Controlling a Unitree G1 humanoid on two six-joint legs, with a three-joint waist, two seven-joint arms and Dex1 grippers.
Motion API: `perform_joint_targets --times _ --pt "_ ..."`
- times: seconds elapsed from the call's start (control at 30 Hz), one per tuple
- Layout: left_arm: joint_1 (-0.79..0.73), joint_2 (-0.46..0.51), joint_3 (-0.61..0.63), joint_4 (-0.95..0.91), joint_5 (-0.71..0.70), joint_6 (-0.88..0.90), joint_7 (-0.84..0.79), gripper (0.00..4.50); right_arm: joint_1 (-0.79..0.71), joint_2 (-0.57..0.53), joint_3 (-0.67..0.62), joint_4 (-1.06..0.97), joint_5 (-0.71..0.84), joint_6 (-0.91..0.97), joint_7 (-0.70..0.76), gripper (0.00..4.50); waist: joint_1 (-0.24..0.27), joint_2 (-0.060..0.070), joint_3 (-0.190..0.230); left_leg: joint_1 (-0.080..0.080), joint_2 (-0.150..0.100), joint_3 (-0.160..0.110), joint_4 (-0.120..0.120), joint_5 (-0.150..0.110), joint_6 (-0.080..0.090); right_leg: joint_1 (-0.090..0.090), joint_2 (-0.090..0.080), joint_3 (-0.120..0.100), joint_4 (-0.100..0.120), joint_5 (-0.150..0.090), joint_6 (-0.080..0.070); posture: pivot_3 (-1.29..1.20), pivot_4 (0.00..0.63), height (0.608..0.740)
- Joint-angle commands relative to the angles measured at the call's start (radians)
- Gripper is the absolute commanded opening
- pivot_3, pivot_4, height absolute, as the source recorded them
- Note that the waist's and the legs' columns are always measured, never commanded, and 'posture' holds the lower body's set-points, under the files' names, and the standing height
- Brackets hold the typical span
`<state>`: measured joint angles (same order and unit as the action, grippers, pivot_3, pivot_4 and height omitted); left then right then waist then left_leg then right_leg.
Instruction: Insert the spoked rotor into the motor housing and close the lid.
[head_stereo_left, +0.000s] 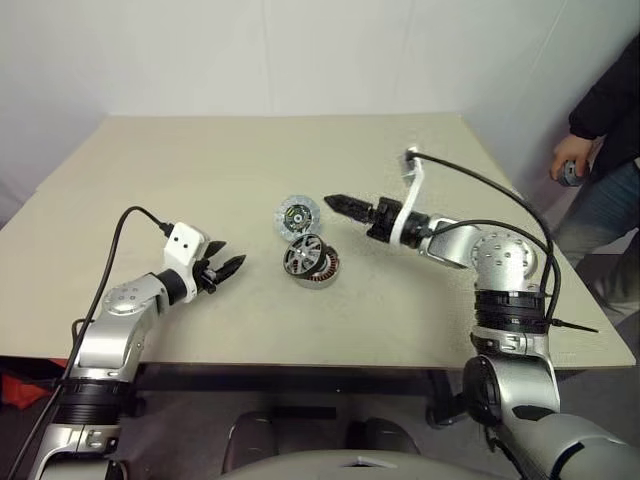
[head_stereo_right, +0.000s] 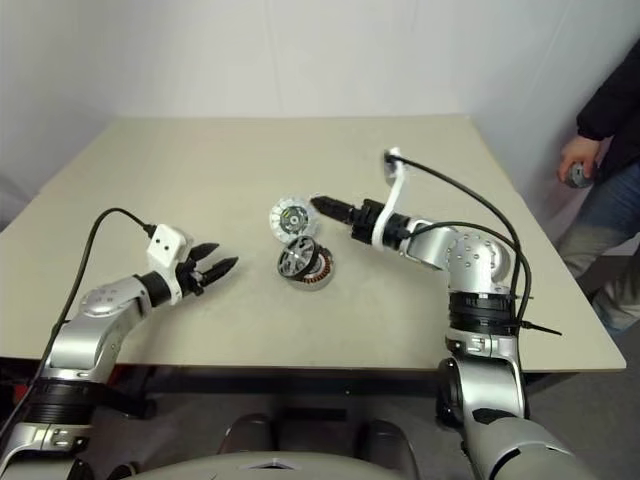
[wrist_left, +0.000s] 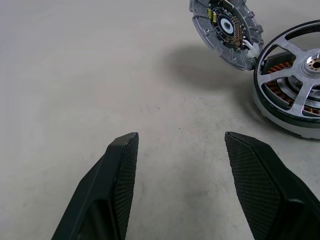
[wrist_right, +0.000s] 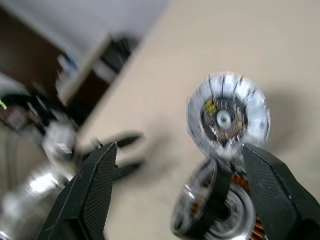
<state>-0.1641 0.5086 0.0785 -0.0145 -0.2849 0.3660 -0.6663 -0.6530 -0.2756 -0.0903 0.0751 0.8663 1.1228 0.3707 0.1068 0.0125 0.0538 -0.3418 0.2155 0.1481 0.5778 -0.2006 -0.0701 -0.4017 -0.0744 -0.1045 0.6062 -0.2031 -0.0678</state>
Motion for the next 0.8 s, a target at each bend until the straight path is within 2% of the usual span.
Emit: perform_joint_targets --times 0.03,0.13,0.3,0.57,0.67,0.73,0.8 --pt "-0.021 -0.004 0.003 -0.012 0.006 -0.022 0.008 2.89 -0.05 -0.004 0.091 0.01 -0.083 -0.083 0.102 4.46 0.0 0.0 0.0 0.0 0.0 0.0 0.0 0.0 0.0 0.0 0.0 0.0 0.0 0.0 0.0 0.0 0.0 0.74" --pt "-0.017 -0.01 0.003 -0.014 0.007 -0.024 0.014 2.89 -0.089 0.009 0.186 0.03 -0.169 -0.162 0.188 4.46 -0.004 0.0 0.0 -0.001 0.0 0.0 0.001 0.0 0.0 -0.001 0.0 0.0 0.0 0.0 0.0 0.0 0.0 0.74" --pt "0.002 -0.015 0.014 -0.028 0.004 -0.026 0.028 2.89 -0.136 0.038 0.194 0.034 -0.199 -0.208 0.249 4.46 -0.005 0.0 0.0 -0.001 0.0 0.0 0.001 0.0 0.001 -0.001 0.0 0.0 0.001 0.0 -0.001 0.0 0.0 0.74" --pt "0.012 -0.018 0.012 -0.043 0.002 -0.022 0.043 2.89 -0.15 0.063 0.278 0.078 -0.346 -0.355 0.322 4.46 -0.007 0.0 0.0 -0.001 0.001 0.0 0.001 -0.001 0.001 -0.001 0.0 0.0 0.001 0.0 -0.001 0.0 0.0 0.74" --pt "0.015 -0.013 0.018 -0.046 -0.001 -0.022 0.044 2.89 -0.135 0.049 0.345 0.124 -0.461 -0.477 0.343 3.85 -0.007 0.0 0.0 -0.001 0.001 0.0 0.002 -0.001 0.001 0.0 0.0 0.0 0.001 0.0 -0.001 0.0 0.0 0.74" --pt "0.019 -0.011 0.021 -0.048 -0.001 -0.022 0.044 2.89 -0.125 0.038 0.38 0.129 -0.515 -0.54 0.372 3.21 -0.007 0.0 0.0 -0.001 0.001 0.0 0.002 -0.001 0.001 0.0 0.0 0.0 0.001 0.0 -0.001 0.0 0.0 0.74" --pt "0.022 -0.009 0.022 -0.049 -0.002 -0.023 0.045 2.89 -0.121 0.04 0.387 0.13 -0.532 -0.56 0.392 3.21 -0.008 0.0 0.0 -0.001 0.001 0.0 0.002 -0.001 0.001 0.0 0.0 0.0 0.001 0.0 -0.001 0.0 0.0 0.74"
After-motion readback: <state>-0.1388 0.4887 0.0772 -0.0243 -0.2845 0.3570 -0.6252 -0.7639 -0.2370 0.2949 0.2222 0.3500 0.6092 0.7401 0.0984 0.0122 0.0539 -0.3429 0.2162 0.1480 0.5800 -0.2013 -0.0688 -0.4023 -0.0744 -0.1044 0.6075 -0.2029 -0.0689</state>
